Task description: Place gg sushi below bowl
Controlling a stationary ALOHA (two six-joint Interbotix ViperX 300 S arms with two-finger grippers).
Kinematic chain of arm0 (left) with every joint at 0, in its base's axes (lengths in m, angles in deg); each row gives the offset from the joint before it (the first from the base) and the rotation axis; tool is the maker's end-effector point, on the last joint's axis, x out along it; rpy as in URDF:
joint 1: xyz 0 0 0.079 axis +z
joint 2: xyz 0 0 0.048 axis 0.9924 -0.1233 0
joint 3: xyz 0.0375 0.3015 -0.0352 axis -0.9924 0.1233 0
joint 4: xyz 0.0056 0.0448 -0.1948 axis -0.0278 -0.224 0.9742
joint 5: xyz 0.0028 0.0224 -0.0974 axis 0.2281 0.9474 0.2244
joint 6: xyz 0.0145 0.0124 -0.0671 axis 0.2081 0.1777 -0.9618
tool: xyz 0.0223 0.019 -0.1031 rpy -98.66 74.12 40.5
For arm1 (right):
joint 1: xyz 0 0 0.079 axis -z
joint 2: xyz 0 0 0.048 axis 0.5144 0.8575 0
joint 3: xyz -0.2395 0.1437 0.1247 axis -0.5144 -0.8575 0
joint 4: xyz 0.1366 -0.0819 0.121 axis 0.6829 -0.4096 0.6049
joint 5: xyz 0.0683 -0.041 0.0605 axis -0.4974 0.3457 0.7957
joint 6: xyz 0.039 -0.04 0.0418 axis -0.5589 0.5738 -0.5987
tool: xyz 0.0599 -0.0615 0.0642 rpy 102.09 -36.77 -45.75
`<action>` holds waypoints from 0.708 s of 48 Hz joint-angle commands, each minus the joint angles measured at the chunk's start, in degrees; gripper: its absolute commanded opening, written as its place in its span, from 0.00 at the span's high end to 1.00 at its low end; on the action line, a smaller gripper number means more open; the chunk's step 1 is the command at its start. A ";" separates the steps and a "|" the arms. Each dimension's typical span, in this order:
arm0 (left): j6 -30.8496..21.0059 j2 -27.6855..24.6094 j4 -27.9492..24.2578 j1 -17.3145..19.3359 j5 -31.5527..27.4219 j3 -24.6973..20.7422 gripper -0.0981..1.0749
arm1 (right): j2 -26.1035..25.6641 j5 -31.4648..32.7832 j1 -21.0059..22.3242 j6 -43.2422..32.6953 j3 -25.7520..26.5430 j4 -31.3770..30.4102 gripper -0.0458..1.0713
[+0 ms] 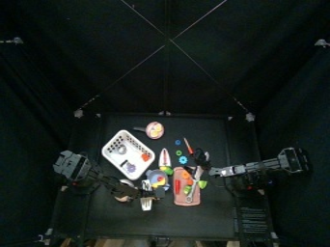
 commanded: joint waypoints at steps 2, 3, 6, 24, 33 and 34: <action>0.00 0.79 0.09 -0.09 0.09 -0.79 0.23 | -0.44 0.09 0.09 0.00 0.62 0.18 0.10; 0.00 0.79 0.09 -0.09 0.18 -0.79 0.22 | -0.44 0.09 0.09 0.09 0.62 0.35 0.10; 0.00 0.88 0.09 -0.09 0.26 -0.97 0.19 | -0.44 0.09 0.09 0.18 0.53 0.79 0.10; -0.35 1.49 0.09 -0.09 1.76 -1.85 0.06 | -0.44 0.18 0.09 0.26 0.35 1.85 0.10; -0.35 1.58 0.09 -0.09 1.76 -2.37 0.06 | -0.44 0.09 0.18 0.26 0.35 1.85 0.10; -0.35 1.58 0.09 -0.09 1.76 -2.55 0.06 | -0.44 0.09 0.09 0.26 0.35 1.85 0.10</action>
